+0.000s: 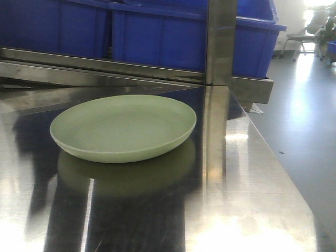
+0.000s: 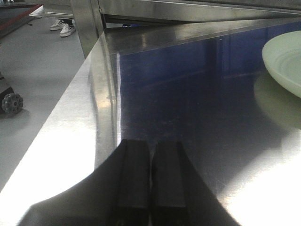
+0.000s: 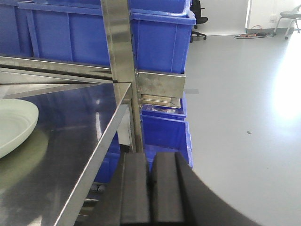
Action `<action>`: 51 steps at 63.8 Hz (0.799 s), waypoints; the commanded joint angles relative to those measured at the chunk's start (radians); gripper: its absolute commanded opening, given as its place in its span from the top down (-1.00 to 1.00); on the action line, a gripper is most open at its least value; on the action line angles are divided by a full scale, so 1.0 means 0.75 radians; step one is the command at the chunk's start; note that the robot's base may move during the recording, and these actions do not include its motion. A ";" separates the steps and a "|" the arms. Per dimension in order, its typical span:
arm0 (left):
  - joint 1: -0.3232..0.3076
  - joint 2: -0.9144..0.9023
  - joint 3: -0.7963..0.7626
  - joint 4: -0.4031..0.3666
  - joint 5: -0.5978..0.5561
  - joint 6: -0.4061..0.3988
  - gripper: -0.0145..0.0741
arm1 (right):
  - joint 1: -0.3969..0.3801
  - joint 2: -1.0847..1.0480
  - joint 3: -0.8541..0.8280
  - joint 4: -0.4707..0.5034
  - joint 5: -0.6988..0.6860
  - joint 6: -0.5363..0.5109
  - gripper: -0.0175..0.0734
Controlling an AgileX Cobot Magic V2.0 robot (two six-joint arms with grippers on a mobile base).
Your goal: Place green plate on second shelf with right arm
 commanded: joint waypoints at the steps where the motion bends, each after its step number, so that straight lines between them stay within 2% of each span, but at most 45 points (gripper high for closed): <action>1: -0.003 -0.026 0.056 0.005 -0.084 -0.006 0.39 | 0.000 -0.025 -0.010 -0.013 -0.124 -0.008 0.50; 51: -0.003 -0.026 0.056 0.005 -0.084 -0.006 0.39 | 0.000 -0.025 -0.010 -0.013 -0.124 -0.008 0.50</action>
